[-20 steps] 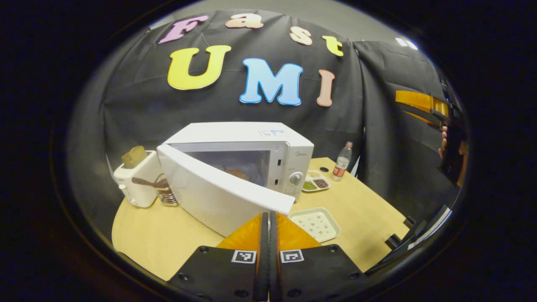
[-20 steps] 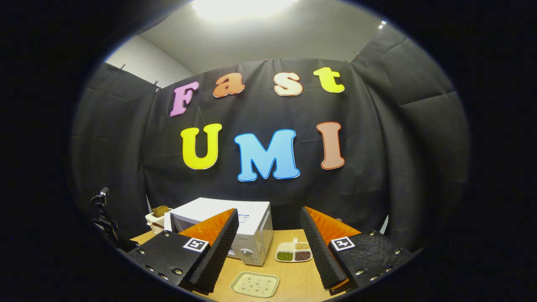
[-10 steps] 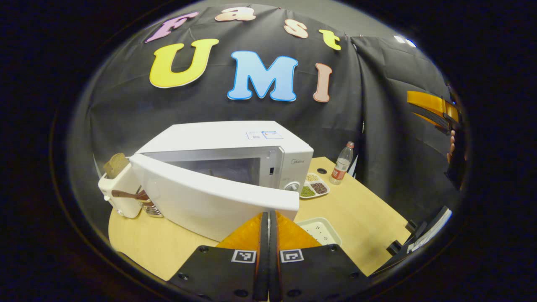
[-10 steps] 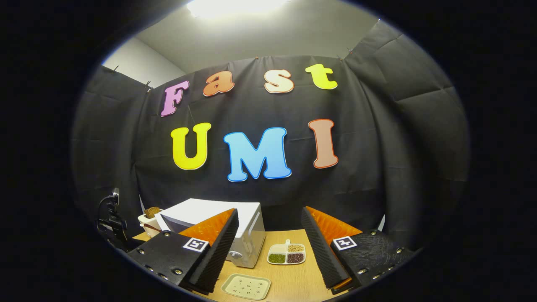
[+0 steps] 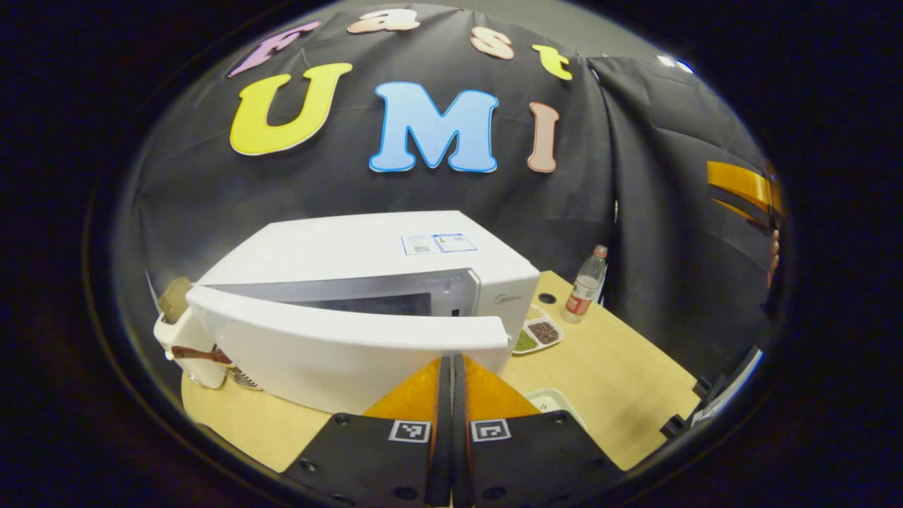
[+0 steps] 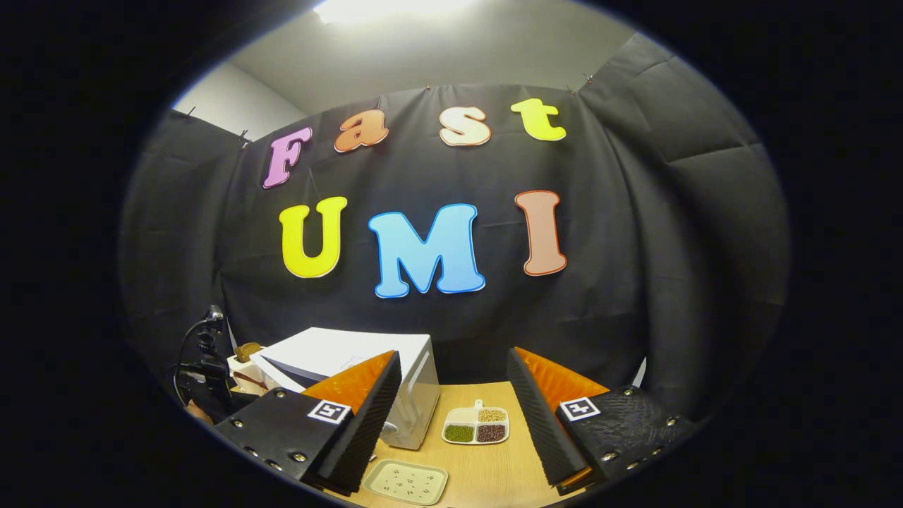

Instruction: Open the microwave oven with the left hand, put the food in, and close the microwave oven.

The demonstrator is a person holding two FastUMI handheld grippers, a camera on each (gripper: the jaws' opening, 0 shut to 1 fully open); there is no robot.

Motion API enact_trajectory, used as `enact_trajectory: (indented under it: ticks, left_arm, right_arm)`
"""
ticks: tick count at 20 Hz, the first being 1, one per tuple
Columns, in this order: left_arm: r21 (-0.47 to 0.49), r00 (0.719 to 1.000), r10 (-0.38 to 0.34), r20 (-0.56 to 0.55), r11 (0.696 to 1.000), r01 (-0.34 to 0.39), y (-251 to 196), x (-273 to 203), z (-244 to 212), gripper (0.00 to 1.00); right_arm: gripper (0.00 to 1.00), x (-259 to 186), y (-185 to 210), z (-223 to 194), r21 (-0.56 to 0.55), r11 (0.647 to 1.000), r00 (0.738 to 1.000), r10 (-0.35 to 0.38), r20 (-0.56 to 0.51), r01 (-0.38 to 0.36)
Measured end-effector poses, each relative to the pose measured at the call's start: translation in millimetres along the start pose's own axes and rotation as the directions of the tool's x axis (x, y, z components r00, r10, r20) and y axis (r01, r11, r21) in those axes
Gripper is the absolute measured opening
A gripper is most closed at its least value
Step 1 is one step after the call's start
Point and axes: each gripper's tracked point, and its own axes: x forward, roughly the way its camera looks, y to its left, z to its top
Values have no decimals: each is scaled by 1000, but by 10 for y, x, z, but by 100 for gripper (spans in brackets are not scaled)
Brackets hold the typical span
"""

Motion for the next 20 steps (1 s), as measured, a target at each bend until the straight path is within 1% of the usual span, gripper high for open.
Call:
enact_trajectory:
  ticks: [2, 4, 5, 6, 8, 11, 13, 15, 17, 20]
  left_arm:
    - [-29, 1000, 0, 5, 1000, 0, 1, 88, 38, 7]
    - [-39, 1000, 15, 7, 999, -14, 32, 180, 76, 7]
    - [-38, 1000, 30, 1, 999, -30, 65, 219, 78, 7]
    - [-35, 999, 46, -18, 998, -47, 102, 271, 36, 7]
    - [-26, 997, 68, -33, 997, -69, 135, 351, 0, 7]
    - [-1, 998, 69, -11, 998, -69, 141, 463, 91, 7]
    - [-11, 997, 77, -12, 997, -77, 173, 564, 142, 7]
    - [-20, 998, 58, -33, 998, -59, 132, 589, 75, 7]
    - [-15, 997, 75, -32, 997, -76, 176, 587, 73, 7]
    - [-47, 997, 79, -21, 996, -80, 185, 594, 104, 6]
  right_arm:
    - [92, 51, 20, -23, 2, 1000, 1000, 6, -9, -6]
    - [92, 106, 37, -73, 8, 1000, 1000, 14, -26, -14]
    - [89, 134, 48, -92, 8, 1000, 999, 19, -36, -19]
    - [92, 166, 50, -99, 7, 1000, 999, 24, -41, -23]
    - [92, 214, 54, -86, -3, 1000, 999, 29, -43, -29]
    - [92, 261, 122, -97, -33, 998, 997, 54, -47, -55]
    - [92, 291, 154, -125, -40, 997, 996, 67, -58, -70]
    - [92, 314, 199, -154, -39, 996, 994, 81, -72, -84]
    - [92, 347, 217, -195, -37, 995, 993, 87, -84, -90]
    - [92, 363, 251, -242, -34, 994, 990, 99, -101, -103]
